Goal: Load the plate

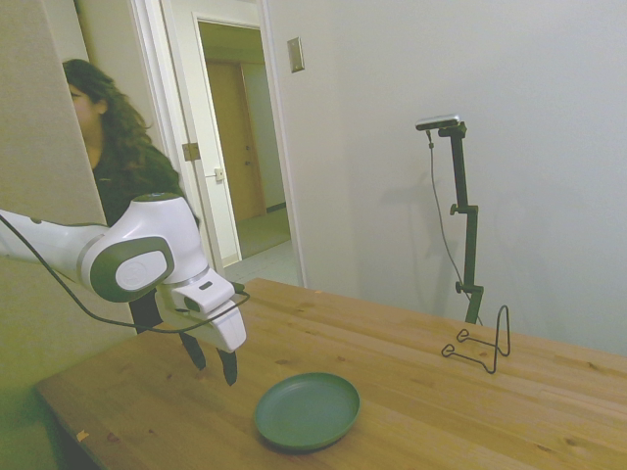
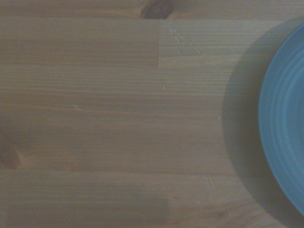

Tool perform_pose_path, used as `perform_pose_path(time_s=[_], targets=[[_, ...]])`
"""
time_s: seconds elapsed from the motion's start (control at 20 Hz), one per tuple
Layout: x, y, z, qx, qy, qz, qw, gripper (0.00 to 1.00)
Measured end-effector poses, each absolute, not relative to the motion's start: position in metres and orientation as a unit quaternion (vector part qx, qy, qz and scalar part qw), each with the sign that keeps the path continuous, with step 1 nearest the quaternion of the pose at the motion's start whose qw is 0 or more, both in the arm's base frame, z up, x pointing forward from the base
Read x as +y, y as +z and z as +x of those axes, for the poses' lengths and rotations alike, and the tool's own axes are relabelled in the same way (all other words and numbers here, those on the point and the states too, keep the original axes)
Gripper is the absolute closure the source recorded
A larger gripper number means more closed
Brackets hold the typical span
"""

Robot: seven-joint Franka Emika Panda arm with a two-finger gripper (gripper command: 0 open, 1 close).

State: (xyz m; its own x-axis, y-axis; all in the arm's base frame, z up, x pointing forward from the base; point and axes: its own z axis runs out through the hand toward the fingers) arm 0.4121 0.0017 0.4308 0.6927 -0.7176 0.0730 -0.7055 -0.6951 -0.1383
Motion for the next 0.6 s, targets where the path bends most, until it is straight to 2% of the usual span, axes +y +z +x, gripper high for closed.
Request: perform_pose_path(time_s=[0.6], targets=[[-0.025,0.430,0.414,0.406,-0.061,-0.910,0.047,0.00]])
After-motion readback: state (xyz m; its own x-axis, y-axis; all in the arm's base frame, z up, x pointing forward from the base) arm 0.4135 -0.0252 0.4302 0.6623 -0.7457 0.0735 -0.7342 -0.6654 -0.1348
